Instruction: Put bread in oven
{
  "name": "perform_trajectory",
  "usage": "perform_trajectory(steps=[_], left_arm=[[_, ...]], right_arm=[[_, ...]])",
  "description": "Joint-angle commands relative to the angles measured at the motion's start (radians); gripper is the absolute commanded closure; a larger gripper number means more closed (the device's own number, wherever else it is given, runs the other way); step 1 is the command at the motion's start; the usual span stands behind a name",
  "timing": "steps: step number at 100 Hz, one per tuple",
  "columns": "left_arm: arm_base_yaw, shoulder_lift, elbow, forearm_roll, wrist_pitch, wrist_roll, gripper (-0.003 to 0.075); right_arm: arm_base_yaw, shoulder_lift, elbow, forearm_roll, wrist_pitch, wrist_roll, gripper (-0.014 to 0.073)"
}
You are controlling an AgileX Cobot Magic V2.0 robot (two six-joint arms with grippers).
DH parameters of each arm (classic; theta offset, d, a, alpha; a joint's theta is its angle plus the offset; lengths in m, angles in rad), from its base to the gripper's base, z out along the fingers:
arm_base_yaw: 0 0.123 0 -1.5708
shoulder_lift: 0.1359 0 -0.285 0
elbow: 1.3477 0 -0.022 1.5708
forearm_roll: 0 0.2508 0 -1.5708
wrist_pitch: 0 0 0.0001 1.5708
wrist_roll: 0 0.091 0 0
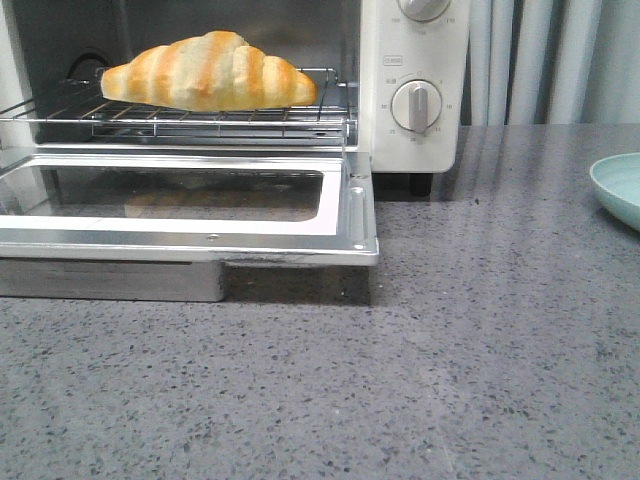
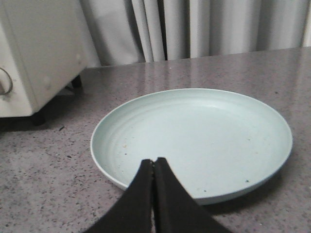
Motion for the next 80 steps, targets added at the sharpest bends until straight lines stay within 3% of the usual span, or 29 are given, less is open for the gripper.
perform_trajectory(steps=[1,31,61,80], left_arm=[[0.003,0.014,-0.026,-0.008,-0.080,-0.009,0.0741],[0.003,0.014,-0.026,-0.008,-0.080,-0.009,0.0741],[0.003,0.014,-0.026,-0.008,-0.080,-0.009,0.0741],[0.003,0.014,-0.026,-0.008,-0.080,-0.009,0.0741]], right_arm=[[-0.019,-0.019,0.013,0.000,-0.018,-0.011,0.0662],[-0.021,-0.089,0.013,0.000,0.209,-0.011,0.0662],[-0.124,-0.089,0.013,0.000,0.239,-0.026,0.0662],[-0.129,-0.089,0.013,0.000,0.235,-0.077,0.0662]])
